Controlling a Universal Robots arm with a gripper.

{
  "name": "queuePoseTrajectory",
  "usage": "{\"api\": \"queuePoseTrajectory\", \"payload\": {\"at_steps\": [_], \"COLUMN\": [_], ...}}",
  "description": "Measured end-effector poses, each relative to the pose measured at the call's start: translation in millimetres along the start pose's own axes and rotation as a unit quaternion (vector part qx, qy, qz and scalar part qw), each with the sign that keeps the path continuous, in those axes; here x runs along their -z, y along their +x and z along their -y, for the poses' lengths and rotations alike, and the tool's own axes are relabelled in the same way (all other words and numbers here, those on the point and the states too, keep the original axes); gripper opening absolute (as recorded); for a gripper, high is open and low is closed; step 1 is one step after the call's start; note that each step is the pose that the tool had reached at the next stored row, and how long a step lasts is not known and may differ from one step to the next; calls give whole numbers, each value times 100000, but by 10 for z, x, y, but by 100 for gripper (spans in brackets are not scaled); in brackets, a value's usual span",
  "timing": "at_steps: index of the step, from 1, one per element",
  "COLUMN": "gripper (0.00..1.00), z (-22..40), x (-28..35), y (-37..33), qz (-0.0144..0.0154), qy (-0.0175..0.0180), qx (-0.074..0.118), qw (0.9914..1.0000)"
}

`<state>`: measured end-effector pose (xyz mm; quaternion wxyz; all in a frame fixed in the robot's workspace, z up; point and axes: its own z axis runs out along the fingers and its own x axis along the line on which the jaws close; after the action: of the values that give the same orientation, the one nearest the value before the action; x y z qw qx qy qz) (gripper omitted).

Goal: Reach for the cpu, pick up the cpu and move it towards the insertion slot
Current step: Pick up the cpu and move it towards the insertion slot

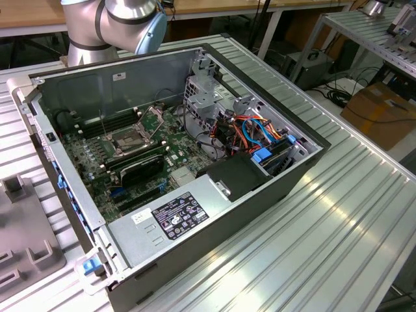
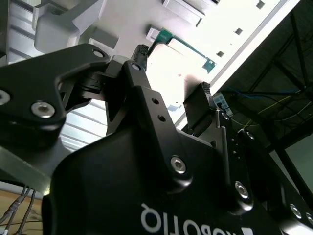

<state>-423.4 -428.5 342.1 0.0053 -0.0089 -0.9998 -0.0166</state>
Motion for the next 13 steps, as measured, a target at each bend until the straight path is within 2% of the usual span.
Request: {"api": "queuePoseTrajectory", "payload": {"at_steps": [7, 10, 13], "gripper": [55, 55, 55], "z": [-6, -11, -13], "x": [196, 354, 410], "y": [-1, -6, -6], "qz": [7, 8, 10], "qy": [-4, -5, -2], "qx": [8, 10, 5], "qw": [100000, 100000, 100000]}}
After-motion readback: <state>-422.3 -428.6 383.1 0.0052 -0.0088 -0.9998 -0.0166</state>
